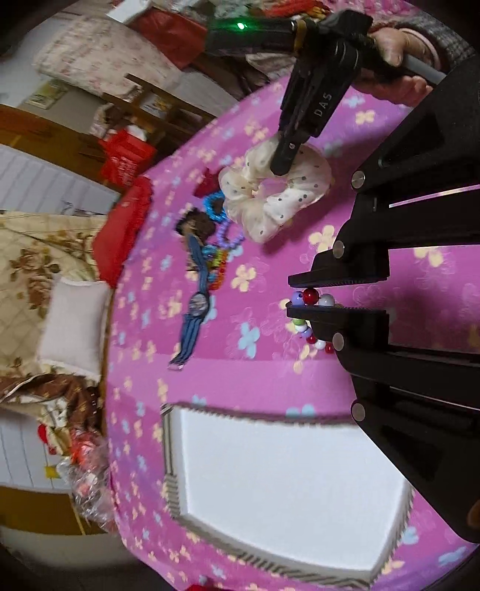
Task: Organize jewelry
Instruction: 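Carry the bracelet into the white box and open the left gripper while the right releases the scrunchie there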
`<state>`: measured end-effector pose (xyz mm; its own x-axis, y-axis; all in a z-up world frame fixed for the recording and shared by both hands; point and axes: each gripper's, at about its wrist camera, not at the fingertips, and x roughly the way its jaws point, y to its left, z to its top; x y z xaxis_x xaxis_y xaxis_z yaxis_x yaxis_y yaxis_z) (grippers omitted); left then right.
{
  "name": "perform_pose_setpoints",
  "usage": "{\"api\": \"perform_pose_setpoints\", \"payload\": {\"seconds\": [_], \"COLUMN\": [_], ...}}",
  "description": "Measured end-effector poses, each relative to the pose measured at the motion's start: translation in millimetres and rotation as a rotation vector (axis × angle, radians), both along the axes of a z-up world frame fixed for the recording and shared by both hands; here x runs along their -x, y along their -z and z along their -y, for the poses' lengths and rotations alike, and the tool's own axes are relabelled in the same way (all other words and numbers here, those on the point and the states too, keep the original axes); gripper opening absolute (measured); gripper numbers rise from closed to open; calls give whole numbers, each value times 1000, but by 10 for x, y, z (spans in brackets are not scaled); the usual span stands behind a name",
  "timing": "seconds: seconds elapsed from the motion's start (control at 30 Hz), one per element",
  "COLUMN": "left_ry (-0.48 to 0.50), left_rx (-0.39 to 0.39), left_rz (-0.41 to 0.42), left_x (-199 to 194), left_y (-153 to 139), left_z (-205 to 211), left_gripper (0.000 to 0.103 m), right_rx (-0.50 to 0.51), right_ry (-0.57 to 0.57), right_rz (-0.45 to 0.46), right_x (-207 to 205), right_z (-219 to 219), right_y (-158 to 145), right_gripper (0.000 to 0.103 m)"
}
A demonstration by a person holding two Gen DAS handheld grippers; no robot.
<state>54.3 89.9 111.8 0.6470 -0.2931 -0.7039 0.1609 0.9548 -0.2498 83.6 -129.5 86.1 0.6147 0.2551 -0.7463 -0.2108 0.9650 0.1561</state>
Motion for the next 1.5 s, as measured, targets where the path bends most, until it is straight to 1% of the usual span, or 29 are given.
{"api": "perform_pose_setpoints", "payload": {"seconds": [0.1, 0.2, 0.37, 0.5, 0.6, 0.77, 0.9, 1.0, 1.1, 1.23, 1.3, 1.33, 1.37, 1.4, 1.43, 1.47, 1.5], "left_ry": [-26, -69, -144, -236, -306, -428, -536, -570, -584, -595, -596, -597, -597, -600, -604, -606, -605], "left_rx": [4, 0, 16, -18, -44, -83, -125, -103, -81, -31, -1, 17, 34, 43, 47, 53, 58], "left_rz": [47, 76, 68, 75, 59, 5, -31, -55, -66, -83, -79, -70, -55, -41, -30, -15, -8], "left_x": [140, 205, 197, 160, 52, -185, -197, -153, -105, -83, -65, -45, -21, -20, -10, 12, 9], "left_y": [-215, -334, -317, -253, -153, 125, 372, 471, 543, 589, 566, 549, 527, 503, 478, 454, 439], "left_z": [-181, -396, -766, -1069, -1300, -1675, -2055, -2265, -2422, -2514, -2516, -2524, -2525, -2515, -2495, -2479, -2472], "left_gripper": [8, 8, 8, 8, 8, 8, 8, 8, 8, 8, 8, 15, 28, 34, 43, 46, 46], "right_rx": [13, 19, 33, 35, 27, -23, -38, -20, 17, 112, 145, 156, 156, 150, 142, 137, 132], "right_ry": [-34, -67, -133, -195, -243, -342, -422, -477, -508, -533, -535, -534, -530, -525, -515, -508, -504], "right_rz": [29, 53, 59, 33, -3, -84, -150, -184, -195, -156, -129, -113, -97, -82, -69, -65, -66], "right_x": [107, 203, 321, 327, 286, 138, 36, 20, 50, 113, 125, 136, 149, 168, 177, 179, 173], "right_z": [-128, -273, -573, -884, -1133, -1725, -2253, -2641, -2873, -3042, -3055, -3053, -3036, -2999, -2956, -2918, -2892], "right_y": [-196, -344, -470, -475, -415, -246, -38, 175, 357, 564, 594, 597, 580, 556, 521, 496, 471], "right_gripper": [17, 17, 17, 17, 17, 17, 17, 17, 17, 17, 21, 31, 43, 49, 52, 53, 53]}}
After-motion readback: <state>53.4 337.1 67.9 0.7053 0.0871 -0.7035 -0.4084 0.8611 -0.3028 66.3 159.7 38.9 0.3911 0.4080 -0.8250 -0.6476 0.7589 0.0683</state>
